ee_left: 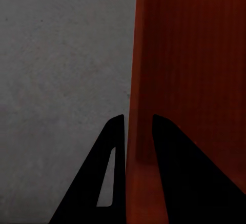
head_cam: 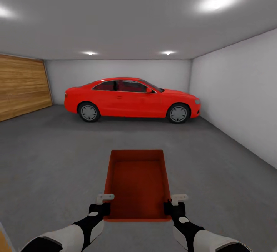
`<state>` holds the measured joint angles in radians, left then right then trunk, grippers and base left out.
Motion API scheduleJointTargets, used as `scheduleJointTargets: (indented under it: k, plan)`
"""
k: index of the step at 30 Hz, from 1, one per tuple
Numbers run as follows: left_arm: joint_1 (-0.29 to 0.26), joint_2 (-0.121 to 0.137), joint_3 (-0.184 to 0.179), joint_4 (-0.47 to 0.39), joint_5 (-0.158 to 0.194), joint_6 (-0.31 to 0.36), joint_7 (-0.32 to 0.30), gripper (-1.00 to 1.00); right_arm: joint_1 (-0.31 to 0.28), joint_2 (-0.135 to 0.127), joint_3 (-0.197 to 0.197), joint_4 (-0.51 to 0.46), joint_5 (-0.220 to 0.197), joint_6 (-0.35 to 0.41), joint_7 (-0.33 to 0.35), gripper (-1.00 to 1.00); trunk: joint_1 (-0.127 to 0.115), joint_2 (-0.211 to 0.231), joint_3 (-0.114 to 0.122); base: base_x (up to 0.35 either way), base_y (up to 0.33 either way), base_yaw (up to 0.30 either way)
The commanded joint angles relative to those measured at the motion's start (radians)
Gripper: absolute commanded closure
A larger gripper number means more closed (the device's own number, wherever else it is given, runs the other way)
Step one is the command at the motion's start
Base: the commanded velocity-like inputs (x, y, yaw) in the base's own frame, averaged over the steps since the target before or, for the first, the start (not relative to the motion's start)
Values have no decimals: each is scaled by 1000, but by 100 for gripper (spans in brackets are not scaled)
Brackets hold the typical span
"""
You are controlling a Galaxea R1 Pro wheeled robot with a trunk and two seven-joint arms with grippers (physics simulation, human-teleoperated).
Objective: Move the two storage containers from the living room to the garage. In the garage, place one container on the floor and stack the other container on top of it (either order is fine).
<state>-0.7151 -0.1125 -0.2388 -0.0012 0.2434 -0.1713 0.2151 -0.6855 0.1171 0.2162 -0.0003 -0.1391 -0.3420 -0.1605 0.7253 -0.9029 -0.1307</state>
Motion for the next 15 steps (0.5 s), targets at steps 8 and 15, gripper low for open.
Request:
scheduleJointTargets:
  k: [8,15]
  plan:
    - [-1,25,46,-3,-15,-57,6,100,0,-2,-46,2,0,0,2,100,1,-1,-2,320,0,23]
    - [-1,25,46,-3,-15,-57,6,100,0,-2,-46,2,0,0,2,100,1,-1,-2,320,0,1]
